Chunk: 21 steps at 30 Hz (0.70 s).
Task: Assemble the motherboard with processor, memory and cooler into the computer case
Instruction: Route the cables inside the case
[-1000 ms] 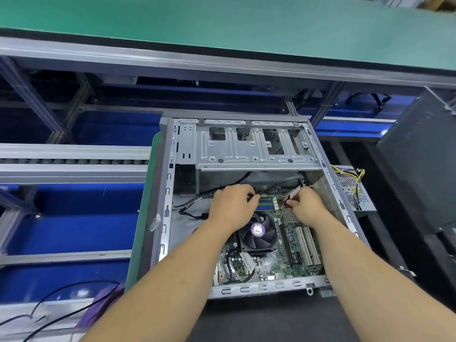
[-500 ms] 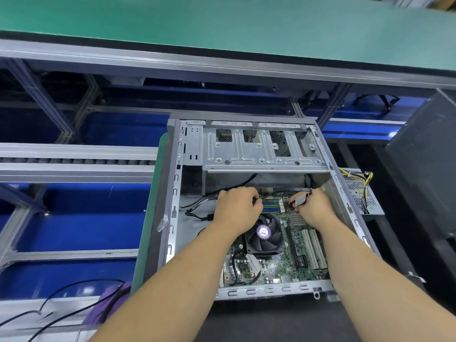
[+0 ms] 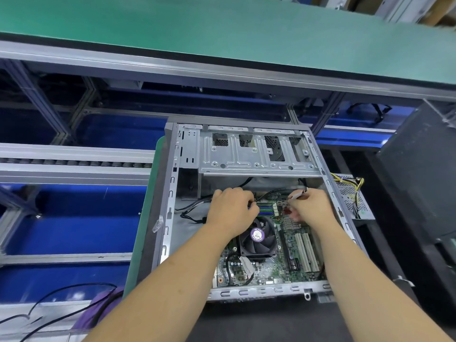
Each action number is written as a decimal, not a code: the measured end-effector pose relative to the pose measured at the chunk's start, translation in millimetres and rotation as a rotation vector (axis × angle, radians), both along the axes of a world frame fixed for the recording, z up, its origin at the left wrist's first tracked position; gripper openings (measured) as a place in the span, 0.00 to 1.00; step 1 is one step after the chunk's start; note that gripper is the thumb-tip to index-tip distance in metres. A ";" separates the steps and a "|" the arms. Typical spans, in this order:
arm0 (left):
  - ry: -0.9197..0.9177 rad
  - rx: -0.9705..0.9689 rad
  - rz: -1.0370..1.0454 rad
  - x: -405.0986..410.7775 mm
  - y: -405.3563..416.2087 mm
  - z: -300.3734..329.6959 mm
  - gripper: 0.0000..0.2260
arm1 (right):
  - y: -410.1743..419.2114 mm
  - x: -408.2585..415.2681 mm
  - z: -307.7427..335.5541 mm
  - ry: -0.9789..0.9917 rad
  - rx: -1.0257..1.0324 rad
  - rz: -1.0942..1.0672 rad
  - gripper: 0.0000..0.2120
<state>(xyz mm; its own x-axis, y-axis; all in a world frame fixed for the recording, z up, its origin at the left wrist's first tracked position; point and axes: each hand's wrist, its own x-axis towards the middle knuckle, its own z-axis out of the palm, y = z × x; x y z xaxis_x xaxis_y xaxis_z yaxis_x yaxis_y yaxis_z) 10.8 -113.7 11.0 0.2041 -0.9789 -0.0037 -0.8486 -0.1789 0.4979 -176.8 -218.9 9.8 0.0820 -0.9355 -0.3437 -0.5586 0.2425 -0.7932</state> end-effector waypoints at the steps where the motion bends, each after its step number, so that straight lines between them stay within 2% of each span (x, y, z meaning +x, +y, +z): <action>1: 0.011 -0.001 0.000 -0.3 0.6 0.4 0.12 | 1.0 -0.1 2.3 -0.082 0.034 -0.038 0.06; 6: 0.022 -0.010 -0.055 0.9 3.3 2.9 0.12 | 2.0 1.2 12.1 -0.415 0.280 -0.200 0.08; 9: -0.055 -0.016 -0.134 5.0 5.8 5.2 0.13 | -1.2 1.9 17.9 -0.326 0.355 -0.111 0.15; 11: -0.109 -0.026 -0.147 9.6 7.0 7.6 0.13 | -1.7 3.4 19.2 -0.158 0.369 -0.005 0.14; 15: -0.193 -0.125 -0.234 7.8 7.7 14.0 0.12 | -13.1 7.7 20.9 0.537 0.086 0.355 0.02; 18: -0.286 -0.143 -0.308 -5.3 6.4 16.1 0.12 | -17.9 15.7 30.4 0.898 -0.065 0.664 0.10; 21: -0.342 -0.100 -0.363 -11.4 5.7 19.1 0.12 | -21.1 19.7 32.3 1.084 -0.097 0.882 0.15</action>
<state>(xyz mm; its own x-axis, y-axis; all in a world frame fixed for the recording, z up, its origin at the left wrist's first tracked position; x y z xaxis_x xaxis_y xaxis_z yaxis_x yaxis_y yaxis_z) -0.6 -108.1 30.0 -0.1757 -0.9792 0.1012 -0.9648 0.1917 0.1802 -157.1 -240.0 42.1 0.3867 -0.7390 -0.5516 -0.8340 -0.5356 0.1328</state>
